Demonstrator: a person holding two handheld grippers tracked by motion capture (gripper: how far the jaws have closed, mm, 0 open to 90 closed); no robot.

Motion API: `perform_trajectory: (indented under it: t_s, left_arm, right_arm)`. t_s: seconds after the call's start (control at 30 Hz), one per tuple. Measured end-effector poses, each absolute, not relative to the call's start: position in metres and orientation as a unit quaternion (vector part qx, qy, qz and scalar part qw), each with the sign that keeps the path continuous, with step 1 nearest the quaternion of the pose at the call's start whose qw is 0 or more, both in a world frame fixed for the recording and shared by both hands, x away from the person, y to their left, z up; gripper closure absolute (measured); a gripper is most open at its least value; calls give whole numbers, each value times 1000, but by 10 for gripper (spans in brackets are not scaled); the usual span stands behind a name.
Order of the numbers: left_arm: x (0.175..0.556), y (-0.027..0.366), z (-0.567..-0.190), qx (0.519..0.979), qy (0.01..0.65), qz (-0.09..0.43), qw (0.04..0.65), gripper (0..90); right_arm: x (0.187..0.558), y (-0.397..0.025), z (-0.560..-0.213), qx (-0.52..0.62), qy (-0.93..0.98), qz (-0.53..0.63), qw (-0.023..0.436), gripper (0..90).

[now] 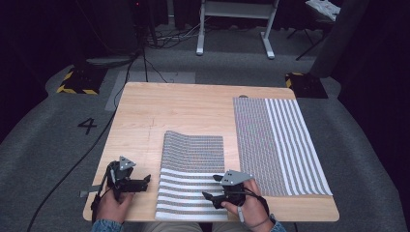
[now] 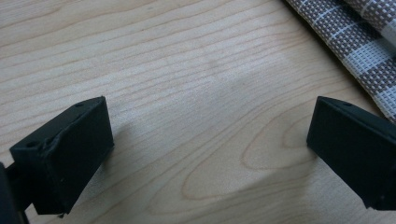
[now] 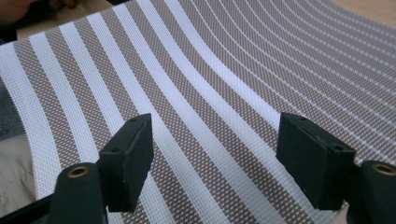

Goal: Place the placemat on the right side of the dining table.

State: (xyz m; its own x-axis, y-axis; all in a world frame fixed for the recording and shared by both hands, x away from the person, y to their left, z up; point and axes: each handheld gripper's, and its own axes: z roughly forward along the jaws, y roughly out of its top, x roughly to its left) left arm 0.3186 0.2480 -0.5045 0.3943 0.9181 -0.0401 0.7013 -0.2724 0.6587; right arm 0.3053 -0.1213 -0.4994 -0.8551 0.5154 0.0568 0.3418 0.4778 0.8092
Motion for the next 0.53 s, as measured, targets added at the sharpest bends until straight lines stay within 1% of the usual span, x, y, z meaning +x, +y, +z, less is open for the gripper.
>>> perform_trajectory:
  t_s: [0.17, 0.2, 0.27, 0.3, 0.53]
  left_arm:
    - [319, 248, -504, 778, 521, 179, 304, 4]
    - [319, 248, -505, 778, 521, 179, 304, 4]
    - [319, 248, -504, 778, 520, 179, 304, 4]
    - [319, 248, -504, 778, 520, 179, 304, 4]
    - [319, 248, -505, 778, 520, 178, 304, 4]
  right_arm:
    - [303, -120, -504, 247, 870, 414, 99, 259]
    - [304, -120, -504, 237, 875, 410, 104, 240]
    - [305, -119, -505, 214, 883, 405, 98, 169]
    - [305, -118, -505, 207, 885, 407, 94, 153]
    - [304, -118, -505, 205, 886, 403, 100, 152]
